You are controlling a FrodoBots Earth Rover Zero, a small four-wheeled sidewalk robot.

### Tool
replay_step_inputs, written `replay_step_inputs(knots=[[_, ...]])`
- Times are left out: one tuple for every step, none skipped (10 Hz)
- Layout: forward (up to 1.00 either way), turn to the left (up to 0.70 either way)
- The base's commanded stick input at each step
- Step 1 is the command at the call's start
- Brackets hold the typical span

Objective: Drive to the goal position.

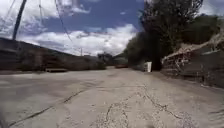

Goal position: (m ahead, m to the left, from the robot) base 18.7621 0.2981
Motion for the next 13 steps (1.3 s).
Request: replay_step_inputs(knots=[[1.0, -0.02], [1.0, 0.0], [1.0, 0.0], [1.0, 0.0], [1.0, 0.0], [1.0, 0.0], [1.0, 0.0], [1.0, 0.0], [1.0, -0.02], [1.0, -0.12], [1.0, -0.23], [1.0, -0.2], [1.0, -0.09]])
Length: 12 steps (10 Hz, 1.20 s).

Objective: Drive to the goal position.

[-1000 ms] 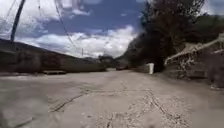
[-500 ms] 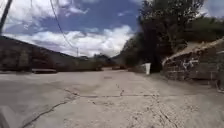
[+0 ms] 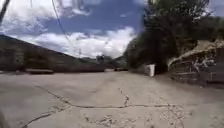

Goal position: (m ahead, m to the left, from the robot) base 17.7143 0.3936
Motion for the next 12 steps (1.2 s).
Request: replay_step_inputs(knots=[[1.0, 0.0], [1.0, 0.0], [1.0, 0.0], [1.0, 0.0], [1.0, 0.0], [1.0, 0.0], [1.0, 0.0], [1.0, 0.0], [1.0, 0.0], [1.0, 0.0], [1.0, 0.0], [1.0, 0.0]])
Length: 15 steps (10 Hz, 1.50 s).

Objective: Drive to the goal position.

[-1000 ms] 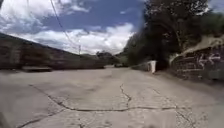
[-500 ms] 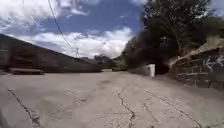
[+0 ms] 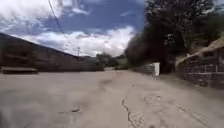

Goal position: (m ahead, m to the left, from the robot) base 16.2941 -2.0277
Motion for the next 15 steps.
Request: replay_step_inputs(knots=[[1.0, 0.0], [1.0, 0.0], [1.0, 0.0], [1.0, 0.0], [1.0, 0.0], [1.0, 0.0], [1.0, 0.0], [1.0, 0.0], [1.0, 0.0], [1.0, 0.0], [1.0, 0.0], [1.0, 0.0], [1.0, 0.0], [1.0, 0.0], [1.0, 0.0]])
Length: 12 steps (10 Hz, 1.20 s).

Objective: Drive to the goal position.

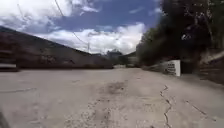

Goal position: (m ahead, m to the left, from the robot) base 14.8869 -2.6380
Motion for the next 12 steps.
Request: replay_step_inputs(knots=[[1.0, 0.0], [1.0, 0.0], [1.0, 0.0], [1.0, 0.0], [1.0, 0.0], [1.0, -0.27], [1.0, -0.27], [1.0, -0.27], [1.0, -0.27], [1.0, -0.27], [1.0, -0.27], [1.0, -0.27]])
